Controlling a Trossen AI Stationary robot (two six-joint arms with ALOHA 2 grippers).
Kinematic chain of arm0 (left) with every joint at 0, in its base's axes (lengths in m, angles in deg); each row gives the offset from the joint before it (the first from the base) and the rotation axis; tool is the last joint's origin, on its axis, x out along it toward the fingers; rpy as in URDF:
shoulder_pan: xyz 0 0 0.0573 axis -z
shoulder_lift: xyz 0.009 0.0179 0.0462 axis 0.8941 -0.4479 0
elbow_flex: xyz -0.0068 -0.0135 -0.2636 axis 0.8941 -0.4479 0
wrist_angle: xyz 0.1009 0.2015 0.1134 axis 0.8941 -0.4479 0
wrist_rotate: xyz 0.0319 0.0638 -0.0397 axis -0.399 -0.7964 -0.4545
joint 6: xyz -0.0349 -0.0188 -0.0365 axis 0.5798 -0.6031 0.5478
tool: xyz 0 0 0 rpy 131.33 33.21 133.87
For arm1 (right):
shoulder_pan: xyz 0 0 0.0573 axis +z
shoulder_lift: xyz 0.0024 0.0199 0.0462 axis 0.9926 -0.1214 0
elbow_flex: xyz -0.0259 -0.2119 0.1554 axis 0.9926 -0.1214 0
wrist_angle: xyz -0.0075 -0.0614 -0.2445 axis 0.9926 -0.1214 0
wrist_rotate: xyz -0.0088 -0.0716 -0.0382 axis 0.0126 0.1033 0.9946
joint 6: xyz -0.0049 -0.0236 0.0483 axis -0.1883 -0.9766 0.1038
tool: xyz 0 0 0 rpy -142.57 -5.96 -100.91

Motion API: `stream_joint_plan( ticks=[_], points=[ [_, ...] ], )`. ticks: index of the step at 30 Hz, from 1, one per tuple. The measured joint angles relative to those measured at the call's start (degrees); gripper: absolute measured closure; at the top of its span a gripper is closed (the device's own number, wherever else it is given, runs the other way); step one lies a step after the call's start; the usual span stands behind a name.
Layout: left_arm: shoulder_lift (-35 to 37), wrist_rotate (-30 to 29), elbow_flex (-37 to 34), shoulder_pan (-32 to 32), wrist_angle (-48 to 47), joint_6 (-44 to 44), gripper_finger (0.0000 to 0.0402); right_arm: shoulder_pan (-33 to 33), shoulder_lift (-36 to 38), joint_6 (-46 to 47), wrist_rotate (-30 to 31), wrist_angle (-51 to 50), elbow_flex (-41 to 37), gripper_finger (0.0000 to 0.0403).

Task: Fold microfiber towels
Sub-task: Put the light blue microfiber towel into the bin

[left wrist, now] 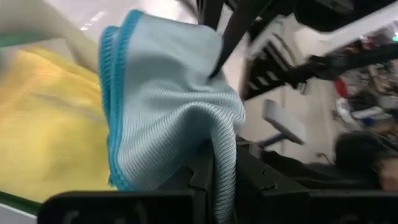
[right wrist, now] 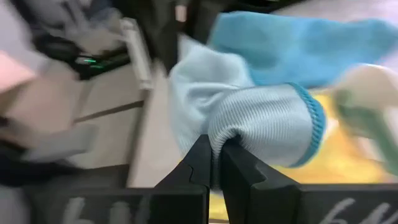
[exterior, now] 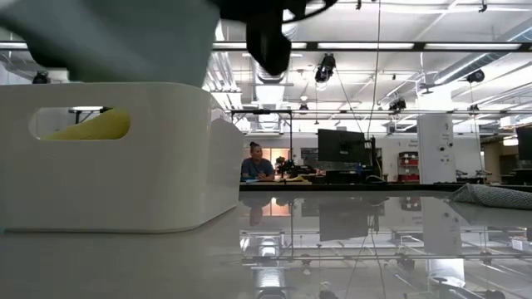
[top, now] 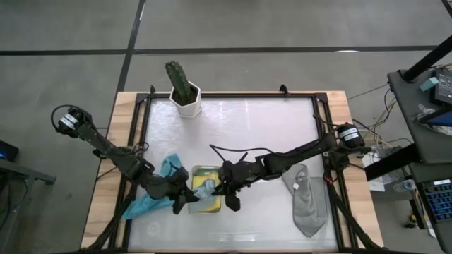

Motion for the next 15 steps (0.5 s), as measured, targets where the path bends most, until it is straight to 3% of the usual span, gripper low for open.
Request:
stream_joint_plan(
  ticks=[8, 15],
  points=[
    [-1.3, -1.2, -0.1, 2.2, 0.6, 0.4, 0.0384, 0.7, -0.1, 2.8, -2.8, -1.8, 0.8, 0.0391],
    [-7.4, -2.6, -1.0, 1.3, 0.0, 3.4, 0.0384, 0.6, -3.2, 1.0, 2.9, -5.0, 0.6, 0.0391]
  ],
)
